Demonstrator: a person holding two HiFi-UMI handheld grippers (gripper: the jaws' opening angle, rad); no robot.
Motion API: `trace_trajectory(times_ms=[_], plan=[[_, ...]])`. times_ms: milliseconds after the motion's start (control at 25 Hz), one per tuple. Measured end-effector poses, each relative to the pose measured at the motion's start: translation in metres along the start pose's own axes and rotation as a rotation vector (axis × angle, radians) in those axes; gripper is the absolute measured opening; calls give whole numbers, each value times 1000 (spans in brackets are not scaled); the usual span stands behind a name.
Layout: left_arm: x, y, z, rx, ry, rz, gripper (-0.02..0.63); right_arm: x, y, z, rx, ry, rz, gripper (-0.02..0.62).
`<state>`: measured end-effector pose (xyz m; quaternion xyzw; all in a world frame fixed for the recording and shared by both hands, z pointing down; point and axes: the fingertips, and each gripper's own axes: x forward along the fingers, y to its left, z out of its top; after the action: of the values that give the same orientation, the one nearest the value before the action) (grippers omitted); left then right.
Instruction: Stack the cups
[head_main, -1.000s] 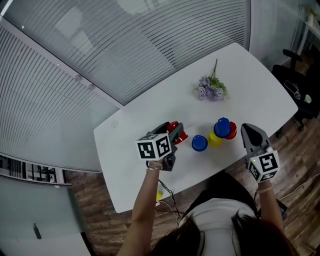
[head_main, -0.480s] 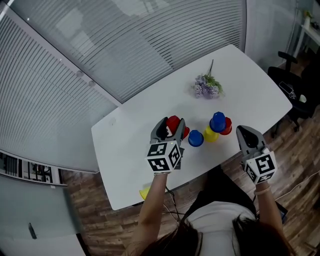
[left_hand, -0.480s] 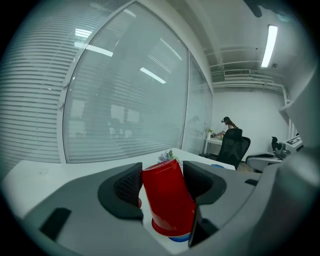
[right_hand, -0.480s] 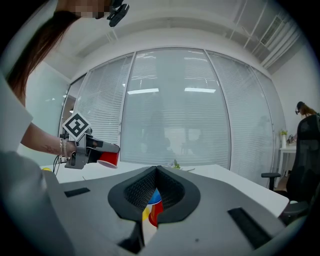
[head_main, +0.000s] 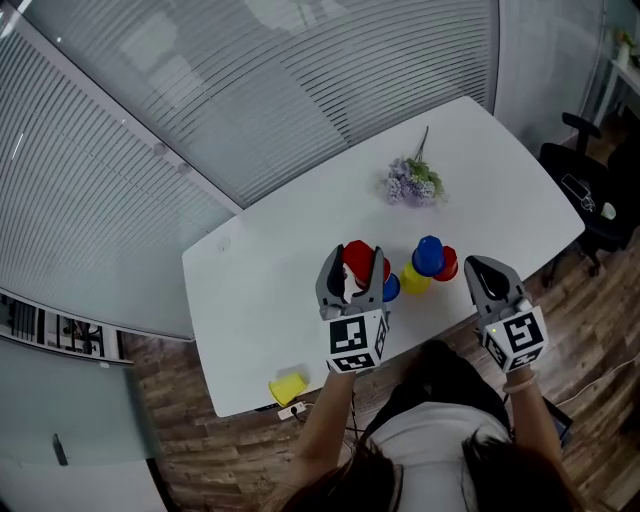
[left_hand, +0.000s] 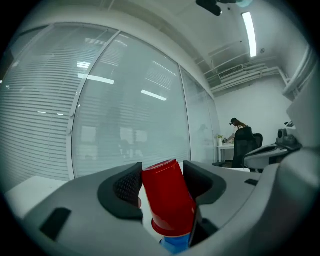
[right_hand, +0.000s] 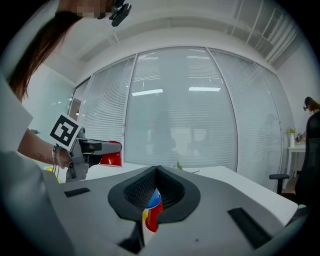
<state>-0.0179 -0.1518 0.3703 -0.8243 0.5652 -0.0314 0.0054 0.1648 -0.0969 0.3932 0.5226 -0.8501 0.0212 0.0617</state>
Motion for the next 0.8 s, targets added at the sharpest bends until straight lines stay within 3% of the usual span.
trace_trajectory(times_ms=[360, 800], plan=[[-1, -27, -9, 72, -31, 92, 271, 6, -31, -4, 15, 10, 35, 28], [11, -44, -31, 200, -15, 111, 272, 14, -53, -16, 17, 39, 62, 28]])
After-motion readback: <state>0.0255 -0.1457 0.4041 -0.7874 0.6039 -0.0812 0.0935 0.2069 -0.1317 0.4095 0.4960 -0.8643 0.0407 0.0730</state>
